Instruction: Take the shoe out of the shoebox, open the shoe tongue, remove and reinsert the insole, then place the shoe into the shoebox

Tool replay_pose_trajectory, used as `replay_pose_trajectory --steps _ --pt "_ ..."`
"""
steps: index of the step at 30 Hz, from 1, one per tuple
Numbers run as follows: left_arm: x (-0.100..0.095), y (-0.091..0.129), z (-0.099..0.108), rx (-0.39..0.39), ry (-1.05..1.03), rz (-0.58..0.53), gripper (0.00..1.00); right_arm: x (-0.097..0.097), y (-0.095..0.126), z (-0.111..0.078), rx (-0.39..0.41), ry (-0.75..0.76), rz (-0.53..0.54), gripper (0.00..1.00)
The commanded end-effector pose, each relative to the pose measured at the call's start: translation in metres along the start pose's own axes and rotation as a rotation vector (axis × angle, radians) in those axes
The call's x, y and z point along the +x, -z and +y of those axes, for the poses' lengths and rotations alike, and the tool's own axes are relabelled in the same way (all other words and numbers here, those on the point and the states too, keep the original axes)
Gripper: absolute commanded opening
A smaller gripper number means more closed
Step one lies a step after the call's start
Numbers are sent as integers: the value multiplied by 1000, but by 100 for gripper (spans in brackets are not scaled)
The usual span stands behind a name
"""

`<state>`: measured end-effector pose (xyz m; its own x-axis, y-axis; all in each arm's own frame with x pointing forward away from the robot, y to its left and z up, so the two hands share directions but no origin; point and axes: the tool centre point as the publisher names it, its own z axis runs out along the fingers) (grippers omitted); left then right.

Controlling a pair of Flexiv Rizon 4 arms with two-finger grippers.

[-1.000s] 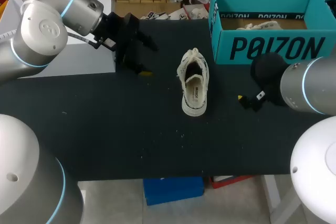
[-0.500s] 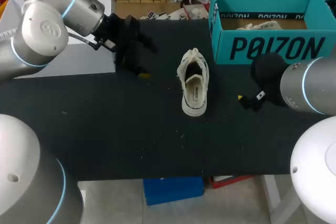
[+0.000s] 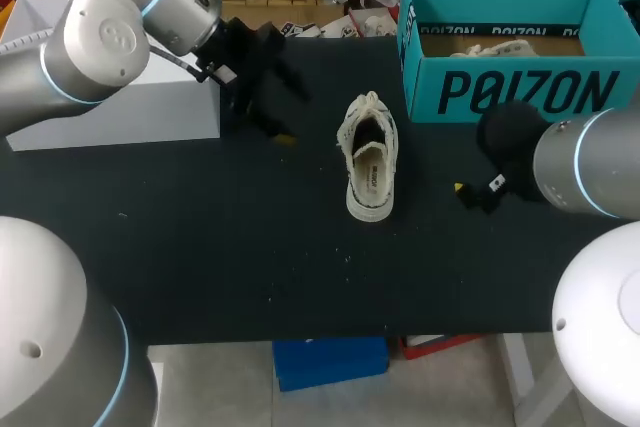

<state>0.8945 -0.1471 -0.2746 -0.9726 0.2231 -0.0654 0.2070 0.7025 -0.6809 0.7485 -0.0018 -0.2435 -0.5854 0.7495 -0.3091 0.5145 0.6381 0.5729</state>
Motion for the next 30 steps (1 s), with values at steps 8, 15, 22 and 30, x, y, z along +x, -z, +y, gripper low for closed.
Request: replay_pose_trajectory --steps 8,15,22,30 --pt "-3 0 -1 -4 0 6 100 -9 -38 54 89 58 -15 100" --pt "-3 0 -1 -4 0 6 100 -4 -68 78 180 93 37 100" --pt "-3 0 -1 -4 0 6 100 -4 -81 88 184 69 62 100" --pt "-3 0 -1 -4 0 6 100 -4 -81 88 184 69 62 100"
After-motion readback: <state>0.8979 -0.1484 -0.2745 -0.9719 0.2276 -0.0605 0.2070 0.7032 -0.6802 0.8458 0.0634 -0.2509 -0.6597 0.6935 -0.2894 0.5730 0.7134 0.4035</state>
